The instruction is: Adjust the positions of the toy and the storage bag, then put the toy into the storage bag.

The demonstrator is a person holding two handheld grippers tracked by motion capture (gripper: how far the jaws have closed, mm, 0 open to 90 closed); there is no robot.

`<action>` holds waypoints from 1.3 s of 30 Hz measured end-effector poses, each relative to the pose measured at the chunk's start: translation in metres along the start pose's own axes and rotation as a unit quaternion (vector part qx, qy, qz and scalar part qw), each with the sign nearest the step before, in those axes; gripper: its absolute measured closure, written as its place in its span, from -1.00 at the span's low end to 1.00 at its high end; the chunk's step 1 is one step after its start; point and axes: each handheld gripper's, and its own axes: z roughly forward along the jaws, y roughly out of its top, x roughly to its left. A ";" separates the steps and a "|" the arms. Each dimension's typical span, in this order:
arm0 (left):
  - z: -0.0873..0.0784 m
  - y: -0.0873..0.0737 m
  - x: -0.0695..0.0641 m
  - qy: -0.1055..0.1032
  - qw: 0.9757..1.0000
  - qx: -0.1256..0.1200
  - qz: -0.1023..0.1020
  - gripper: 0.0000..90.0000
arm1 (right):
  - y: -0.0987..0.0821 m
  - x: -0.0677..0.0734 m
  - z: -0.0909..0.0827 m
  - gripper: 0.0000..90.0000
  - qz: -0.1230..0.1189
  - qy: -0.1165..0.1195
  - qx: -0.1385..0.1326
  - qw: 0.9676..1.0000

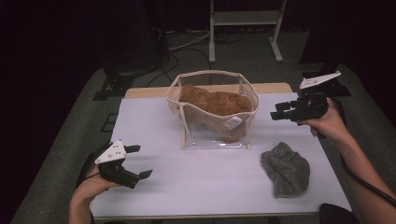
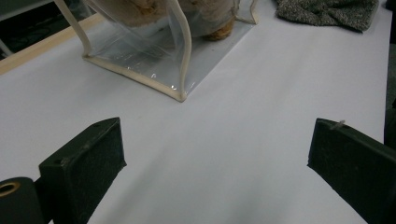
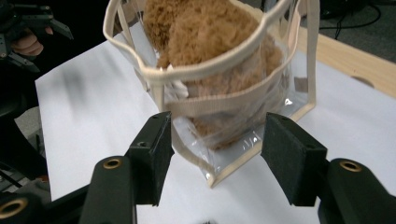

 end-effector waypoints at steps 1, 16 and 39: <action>0.000 0.000 0.000 0.000 1.000 0.001 0.000 -0.93 | -0.003 0.000 0.000 -0.08 0.002 0.000 0.000 1.000; 0.002 0.000 0.001 -0.005 1.000 0.001 0.003 -0.93 | -0.050 -0.004 0.011 -0.11 0.026 0.009 0.006 1.000; 0.014 -0.003 0.001 -0.014 1.000 0.011 -0.002 -0.93 | -0.108 -0.007 0.013 -0.15 0.060 0.003 0.000 0.998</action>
